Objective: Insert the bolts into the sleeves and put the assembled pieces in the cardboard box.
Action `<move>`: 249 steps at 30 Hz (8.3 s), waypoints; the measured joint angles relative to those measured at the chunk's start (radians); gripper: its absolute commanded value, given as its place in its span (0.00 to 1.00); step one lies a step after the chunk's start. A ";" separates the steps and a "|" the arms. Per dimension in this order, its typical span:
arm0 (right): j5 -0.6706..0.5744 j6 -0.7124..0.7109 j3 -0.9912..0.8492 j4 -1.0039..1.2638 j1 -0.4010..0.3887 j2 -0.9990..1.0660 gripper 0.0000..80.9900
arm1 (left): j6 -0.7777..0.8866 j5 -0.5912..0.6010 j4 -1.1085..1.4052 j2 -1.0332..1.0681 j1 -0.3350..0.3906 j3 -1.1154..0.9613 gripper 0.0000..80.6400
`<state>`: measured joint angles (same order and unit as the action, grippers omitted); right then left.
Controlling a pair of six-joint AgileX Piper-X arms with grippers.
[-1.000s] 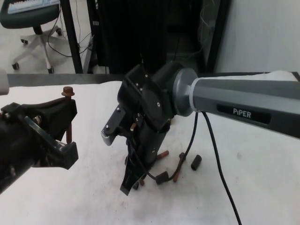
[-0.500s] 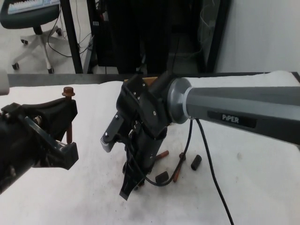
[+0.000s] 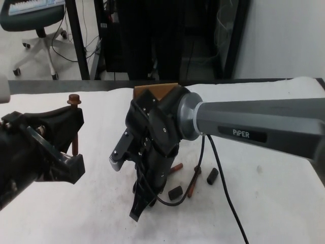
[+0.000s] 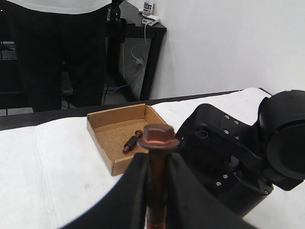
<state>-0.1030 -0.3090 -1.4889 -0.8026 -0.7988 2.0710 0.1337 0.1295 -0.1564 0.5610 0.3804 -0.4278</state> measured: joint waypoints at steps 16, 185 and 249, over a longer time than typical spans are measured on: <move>0.000 -0.004 -0.008 0.038 -0.006 0.022 0.39 | 0.000 0.000 0.000 0.000 0.000 0.000 0.00; -0.616 0.631 0.896 1.805 0.132 -0.444 0.01 | 0.221 0.550 0.875 0.561 -0.002 0.000 0.00; -0.697 0.768 0.896 1.924 0.192 -0.444 0.01 | 0.192 0.541 0.920 0.561 0.039 0.000 0.00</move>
<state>-0.8001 0.4589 -0.5933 1.1217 -0.6068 1.6272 0.3254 0.6703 0.7632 1.1224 0.4196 -0.4278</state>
